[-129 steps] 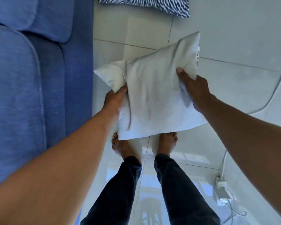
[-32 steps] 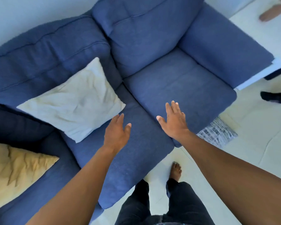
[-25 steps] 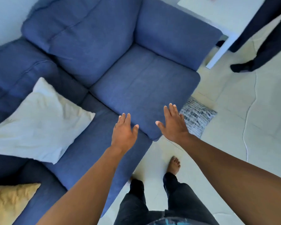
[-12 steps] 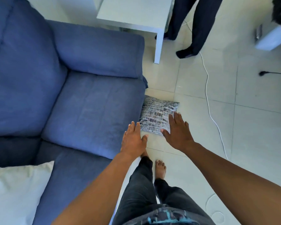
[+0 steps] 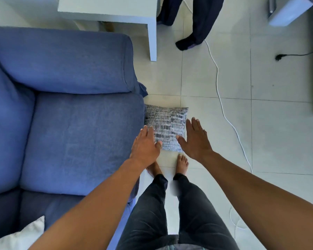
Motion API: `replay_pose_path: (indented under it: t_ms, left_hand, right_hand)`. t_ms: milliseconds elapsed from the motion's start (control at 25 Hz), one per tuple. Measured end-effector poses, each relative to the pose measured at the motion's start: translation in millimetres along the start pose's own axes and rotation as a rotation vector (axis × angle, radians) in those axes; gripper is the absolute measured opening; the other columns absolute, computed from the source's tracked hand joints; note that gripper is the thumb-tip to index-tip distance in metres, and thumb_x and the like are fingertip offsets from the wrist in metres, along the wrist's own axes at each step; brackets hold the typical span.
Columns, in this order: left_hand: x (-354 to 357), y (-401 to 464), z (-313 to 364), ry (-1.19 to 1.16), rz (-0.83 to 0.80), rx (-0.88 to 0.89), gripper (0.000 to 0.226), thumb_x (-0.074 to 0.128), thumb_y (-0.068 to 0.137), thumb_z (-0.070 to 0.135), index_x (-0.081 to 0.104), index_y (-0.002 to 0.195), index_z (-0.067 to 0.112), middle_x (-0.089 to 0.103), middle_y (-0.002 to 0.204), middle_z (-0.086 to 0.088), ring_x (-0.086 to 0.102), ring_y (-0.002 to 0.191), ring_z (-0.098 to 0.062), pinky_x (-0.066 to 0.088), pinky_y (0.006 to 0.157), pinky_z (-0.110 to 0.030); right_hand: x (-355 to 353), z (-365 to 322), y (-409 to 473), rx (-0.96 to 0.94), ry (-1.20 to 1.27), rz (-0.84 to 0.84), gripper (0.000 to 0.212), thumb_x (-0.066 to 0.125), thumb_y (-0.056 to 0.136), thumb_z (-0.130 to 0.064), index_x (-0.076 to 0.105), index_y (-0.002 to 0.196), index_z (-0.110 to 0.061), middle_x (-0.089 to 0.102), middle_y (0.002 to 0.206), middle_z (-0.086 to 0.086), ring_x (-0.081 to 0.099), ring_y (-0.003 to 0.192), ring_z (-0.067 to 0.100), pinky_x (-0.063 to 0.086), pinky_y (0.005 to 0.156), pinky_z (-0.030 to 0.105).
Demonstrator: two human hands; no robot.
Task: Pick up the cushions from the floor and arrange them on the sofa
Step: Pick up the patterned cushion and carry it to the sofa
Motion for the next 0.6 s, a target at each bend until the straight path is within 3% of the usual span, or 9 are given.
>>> replay_pose_path:
  t_ms: [160, 360, 600]
  left_hand:
    - [26.3, 61.1, -11.7, -0.033, -0.028, -0.074, 0.072, 0.049, 0.107, 0.038, 0.018, 0.165, 0.008, 0.013, 0.175, -0.015, 0.013, 0.161, -0.029, 0.019, 0.127, -0.043]
    - [115.0, 168.3, -54.2, -0.022, -0.102, -0.194, 0.072, 0.047, 0.108, 0.036, 0.015, 0.166, 0.008, 0.012, 0.175, -0.013, 0.015, 0.161, -0.029, 0.021, 0.127, -0.045]
    - [218.2, 286.2, -112.0, -0.053, -0.032, -0.318, 0.073, 0.05, 0.106, 0.033, 0.017, 0.165, 0.006, 0.023, 0.172, -0.015, 0.025, 0.158, -0.034, 0.027, 0.127, -0.047]
  right_hand:
    - [39.1, 24.3, 59.5, 0.009, 0.022, -0.047, 0.079, 0.047, 0.107, -0.045, 0.013, 0.164, -0.004, 0.004, 0.175, 0.018, 0.001, 0.163, 0.033, 0.016, 0.129, 0.053]
    - [126.5, 83.4, 159.5, 0.027, -0.024, -0.115, 0.08, 0.049, 0.106, -0.045, 0.016, 0.163, -0.001, 0.01, 0.173, 0.022, 0.008, 0.162, 0.036, 0.022, 0.127, 0.054]
    - [225.6, 150.4, 273.8, 0.057, 0.019, -0.144, 0.08, 0.05, 0.106, -0.044, 0.014, 0.164, -0.002, 0.011, 0.173, 0.024, 0.013, 0.161, 0.038, 0.024, 0.127, 0.053]
Point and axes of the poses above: each hand's wrist, its own y-axis towards the middle knuckle, its own x-axis out of the palm, z = x × y, the point moved 1 cm from there along y, towards the middle knuckle
